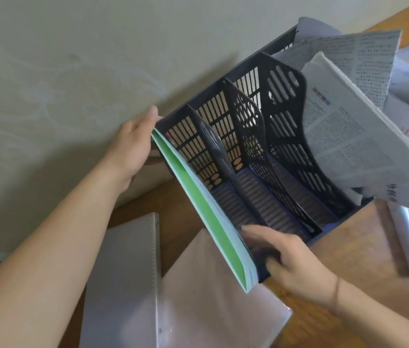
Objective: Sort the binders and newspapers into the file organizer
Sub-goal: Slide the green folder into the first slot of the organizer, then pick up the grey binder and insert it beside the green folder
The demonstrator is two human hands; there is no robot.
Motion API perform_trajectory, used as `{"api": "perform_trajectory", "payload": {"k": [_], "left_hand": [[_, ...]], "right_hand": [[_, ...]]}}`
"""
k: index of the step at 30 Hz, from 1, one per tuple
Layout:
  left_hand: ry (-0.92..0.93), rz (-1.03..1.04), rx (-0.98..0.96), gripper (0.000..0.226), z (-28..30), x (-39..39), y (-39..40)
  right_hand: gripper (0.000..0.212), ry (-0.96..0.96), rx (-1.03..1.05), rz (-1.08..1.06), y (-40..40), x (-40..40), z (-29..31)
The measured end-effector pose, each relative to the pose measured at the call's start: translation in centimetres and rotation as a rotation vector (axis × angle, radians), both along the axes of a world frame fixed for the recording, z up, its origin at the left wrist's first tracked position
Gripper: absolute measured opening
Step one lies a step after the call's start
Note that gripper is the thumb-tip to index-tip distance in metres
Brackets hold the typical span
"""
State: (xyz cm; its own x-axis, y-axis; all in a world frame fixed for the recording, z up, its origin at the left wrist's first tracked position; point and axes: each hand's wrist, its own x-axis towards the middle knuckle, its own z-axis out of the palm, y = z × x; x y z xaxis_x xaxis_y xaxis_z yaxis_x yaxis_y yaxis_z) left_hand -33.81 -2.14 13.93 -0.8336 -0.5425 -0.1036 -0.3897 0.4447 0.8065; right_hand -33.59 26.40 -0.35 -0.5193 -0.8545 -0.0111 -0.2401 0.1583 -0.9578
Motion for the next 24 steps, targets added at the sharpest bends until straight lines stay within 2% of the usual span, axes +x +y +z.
{"api": "perform_trajectory", "payload": {"k": [2,4,5,7,9,12,15,16,21,22,24], "left_hand": [[-0.064,0.061,0.092,0.079,-0.2,0.3,0.4],[-0.101,0.110,0.163,0.095,-0.6,0.5,0.8],[-0.093,0.117,0.175,0.087,-0.7,0.5,1.2],[-0.046,0.120,0.193,0.066,-0.5,0.2,1.8],[-0.021,0.132,0.196,0.065,-0.1,-0.2,1.9],[-0.030,0.142,0.209,0.103,-0.3,-0.9,0.7],[-0.013,0.129,0.155,0.112,-1.3,-1.1,-0.1],[-0.001,0.134,0.106,0.105,-0.9,-0.6,0.6],[0.028,0.121,-0.044,0.043,-1.9,4.8,-0.4],[0.015,0.124,-0.071,0.036,-2.6,6.7,-1.3],[-0.079,0.175,-0.135,0.033,-5.1,11.5,-3.4]], "right_hand": [[0.081,0.170,0.091,0.080,2.1,1.7,-1.4],[0.082,0.561,0.227,0.122,2.3,3.1,-4.0],[0.083,0.696,0.295,0.113,2.0,3.6,-5.0],[0.087,0.820,0.347,0.052,1.0,3.9,-5.9],[0.087,0.857,0.332,-0.021,-0.3,3.8,-6.3],[0.081,0.890,0.335,-0.100,-2.5,3.6,-6.4],[0.077,0.860,0.375,-0.116,-4.4,3.2,-6.1],[0.076,0.835,0.382,-0.111,-4.9,3.0,-5.9],[0.075,0.623,0.295,-0.056,-4.8,1.9,-5.3],[0.071,0.607,0.236,-0.089,-4.3,2.1,-5.0],[0.047,0.644,0.021,-0.274,-2.8,3.7,-4.5]]}}
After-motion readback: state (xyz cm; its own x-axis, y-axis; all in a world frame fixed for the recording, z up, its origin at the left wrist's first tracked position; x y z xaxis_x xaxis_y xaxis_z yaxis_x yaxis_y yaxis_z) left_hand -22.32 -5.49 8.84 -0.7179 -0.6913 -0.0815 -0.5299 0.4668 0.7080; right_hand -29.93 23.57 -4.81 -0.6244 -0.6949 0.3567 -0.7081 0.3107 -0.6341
